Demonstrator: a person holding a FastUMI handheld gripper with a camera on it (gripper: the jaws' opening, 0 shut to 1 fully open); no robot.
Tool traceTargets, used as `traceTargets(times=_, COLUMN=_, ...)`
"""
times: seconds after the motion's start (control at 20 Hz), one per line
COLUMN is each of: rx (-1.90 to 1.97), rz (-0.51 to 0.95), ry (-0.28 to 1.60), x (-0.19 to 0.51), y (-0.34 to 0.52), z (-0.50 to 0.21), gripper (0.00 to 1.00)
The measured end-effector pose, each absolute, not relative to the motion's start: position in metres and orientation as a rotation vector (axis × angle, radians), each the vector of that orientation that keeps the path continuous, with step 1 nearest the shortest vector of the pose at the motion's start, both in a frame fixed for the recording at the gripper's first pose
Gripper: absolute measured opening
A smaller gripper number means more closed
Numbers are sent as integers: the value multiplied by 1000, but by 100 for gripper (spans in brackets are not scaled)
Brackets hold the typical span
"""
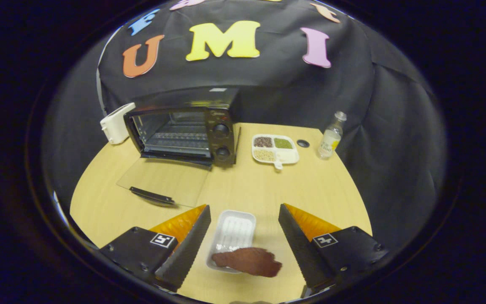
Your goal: Open the toaster oven, put the food inside, and close the toaster oven door.
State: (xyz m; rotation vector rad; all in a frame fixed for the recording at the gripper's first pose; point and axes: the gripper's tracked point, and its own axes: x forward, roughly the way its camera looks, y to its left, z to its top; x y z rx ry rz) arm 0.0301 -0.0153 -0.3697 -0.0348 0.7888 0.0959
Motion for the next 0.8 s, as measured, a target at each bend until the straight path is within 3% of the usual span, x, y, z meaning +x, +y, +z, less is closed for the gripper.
traceTargets(times=0.2, rx=73, rz=228, ry=888, x=11, y=-34, z=-392, gripper=98)
traceTargets(times=0.55, rx=285, rz=483, ry=1140, x=-29, y=-27, z=-444, gripper=76)
traceTargets(times=0.8, rx=584, rz=525, ry=1265, x=-30, y=-13, z=-449, gripper=34)
